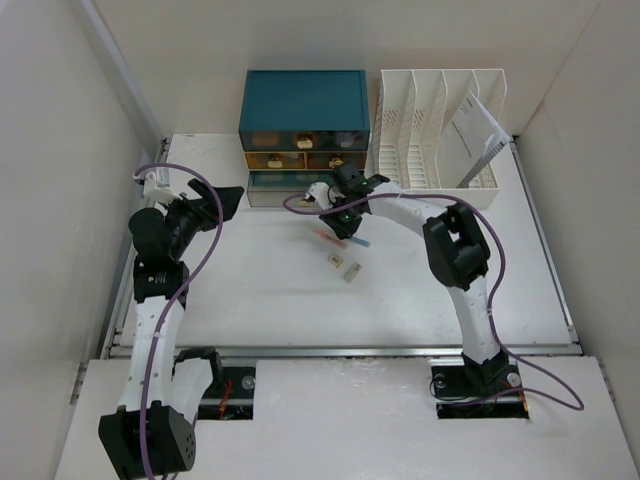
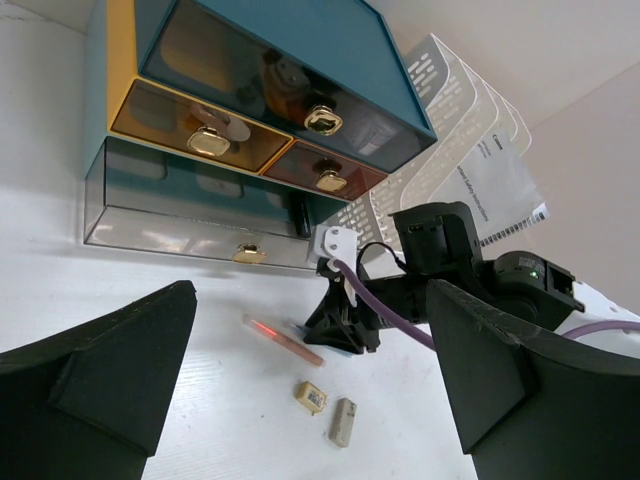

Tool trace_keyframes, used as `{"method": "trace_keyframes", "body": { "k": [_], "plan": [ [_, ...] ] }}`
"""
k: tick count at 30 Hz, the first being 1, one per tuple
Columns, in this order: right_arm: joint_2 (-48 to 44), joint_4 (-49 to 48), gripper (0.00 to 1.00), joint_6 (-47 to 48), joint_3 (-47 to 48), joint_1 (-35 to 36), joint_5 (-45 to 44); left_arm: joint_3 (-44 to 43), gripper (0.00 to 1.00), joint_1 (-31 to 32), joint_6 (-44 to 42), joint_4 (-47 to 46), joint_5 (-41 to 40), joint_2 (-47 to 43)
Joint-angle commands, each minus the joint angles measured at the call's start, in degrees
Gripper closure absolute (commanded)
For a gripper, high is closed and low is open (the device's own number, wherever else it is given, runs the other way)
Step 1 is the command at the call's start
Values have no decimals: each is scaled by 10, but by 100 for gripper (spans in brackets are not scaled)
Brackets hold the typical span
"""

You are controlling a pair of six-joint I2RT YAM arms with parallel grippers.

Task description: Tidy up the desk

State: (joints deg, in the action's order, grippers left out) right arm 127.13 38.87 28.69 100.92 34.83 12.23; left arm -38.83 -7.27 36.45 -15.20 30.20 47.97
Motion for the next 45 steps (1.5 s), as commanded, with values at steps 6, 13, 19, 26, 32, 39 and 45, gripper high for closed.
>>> {"method": "trace_keyframes", "body": {
  "k": [6, 13, 19, 26, 32, 39, 45],
  "plan": [
    [14, 8, 84, 4, 16, -5, 17, 3, 0, -3, -9, -29, 12, -13],
    [-18, 8, 92, 4, 21, -5, 6, 3, 0, -3, -9, -29, 12, -13],
    [-58, 47, 92, 9, 111, -5, -33, 3, 0, -3, -9, -29, 12, -13],
    [-45, 76, 92, 27, 258, 1, -73, 3, 0, -3, -9, -29, 12, -13],
    [17, 88, 92, 44, 351, 1, -106, 3, 0, -3, -9, -29, 12, -13],
    [62, 77, 92, 62, 380, 1, -127, 3, 0, -3, -9, -29, 12, -13],
    [75, 55, 92, 74, 386, 1, -132, 3, 0, -3, -9, -29, 12, -13]
  ]
}}
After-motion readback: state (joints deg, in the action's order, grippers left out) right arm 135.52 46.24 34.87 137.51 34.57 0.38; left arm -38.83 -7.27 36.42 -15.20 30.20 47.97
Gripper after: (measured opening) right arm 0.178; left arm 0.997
